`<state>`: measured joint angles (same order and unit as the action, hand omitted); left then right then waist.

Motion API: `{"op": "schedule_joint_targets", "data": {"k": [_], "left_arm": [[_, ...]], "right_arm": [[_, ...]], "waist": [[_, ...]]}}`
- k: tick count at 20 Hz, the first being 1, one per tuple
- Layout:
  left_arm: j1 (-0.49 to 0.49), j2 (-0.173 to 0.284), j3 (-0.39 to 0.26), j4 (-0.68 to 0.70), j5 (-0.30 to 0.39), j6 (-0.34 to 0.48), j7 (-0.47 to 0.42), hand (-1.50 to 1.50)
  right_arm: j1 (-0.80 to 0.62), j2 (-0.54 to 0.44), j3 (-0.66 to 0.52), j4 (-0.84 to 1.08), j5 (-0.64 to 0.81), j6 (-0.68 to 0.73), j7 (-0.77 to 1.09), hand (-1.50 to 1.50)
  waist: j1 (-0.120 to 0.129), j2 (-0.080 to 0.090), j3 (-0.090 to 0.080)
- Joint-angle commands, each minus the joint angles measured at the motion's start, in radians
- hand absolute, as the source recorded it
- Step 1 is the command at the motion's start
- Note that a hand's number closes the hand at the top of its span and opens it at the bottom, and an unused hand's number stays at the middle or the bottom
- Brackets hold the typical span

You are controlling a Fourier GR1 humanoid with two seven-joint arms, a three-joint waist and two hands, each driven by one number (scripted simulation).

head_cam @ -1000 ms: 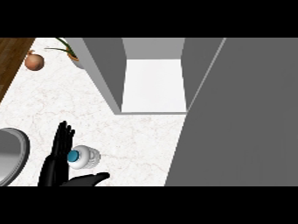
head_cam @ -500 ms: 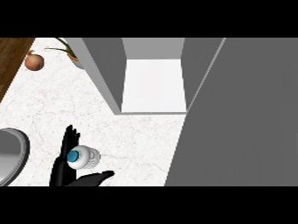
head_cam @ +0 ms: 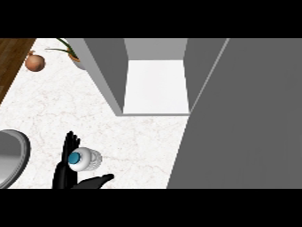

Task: Pick up the bottled water, place it into the cabinet and close the cabinet

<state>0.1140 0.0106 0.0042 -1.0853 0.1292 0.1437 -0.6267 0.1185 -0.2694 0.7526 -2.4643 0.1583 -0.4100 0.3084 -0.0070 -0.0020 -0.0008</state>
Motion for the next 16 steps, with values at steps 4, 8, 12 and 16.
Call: {"op": "schedule_joint_targets", "data": {"k": [4, 8, 12, 16], "left_arm": [[-0.029, -0.007, 0.028, 0.108, 0.041, -0.088, -0.106, -1.50], [-0.027, 0.036, 0.044, 0.107, 0.086, -0.152, -0.106, -1.50], [-0.030, 0.007, 0.038, 0.167, 0.096, -0.187, -0.164, 1.50], [-0.030, 0.000, 0.025, 0.150, 0.120, -0.197, -0.165, 1.50]], "right_arm": [[0.086, -0.041, 0.092, -0.154, 0.154, -0.029, 0.035, -1.50], [0.021, -0.039, 0.018, -0.128, 0.099, -0.013, 0.065, -1.50], [0.064, -0.076, 0.037, -0.132, 0.095, -0.008, 0.040, -1.50], [-0.033, -0.008, 0.009, -0.084, 0.120, -0.034, 0.097, -1.50]], "waist": [[-0.006, -0.002, 0.000], [0.003, 0.000, 0.000], [-0.001, -0.001, 0.000], [0.005, 0.000, 0.000]]}}
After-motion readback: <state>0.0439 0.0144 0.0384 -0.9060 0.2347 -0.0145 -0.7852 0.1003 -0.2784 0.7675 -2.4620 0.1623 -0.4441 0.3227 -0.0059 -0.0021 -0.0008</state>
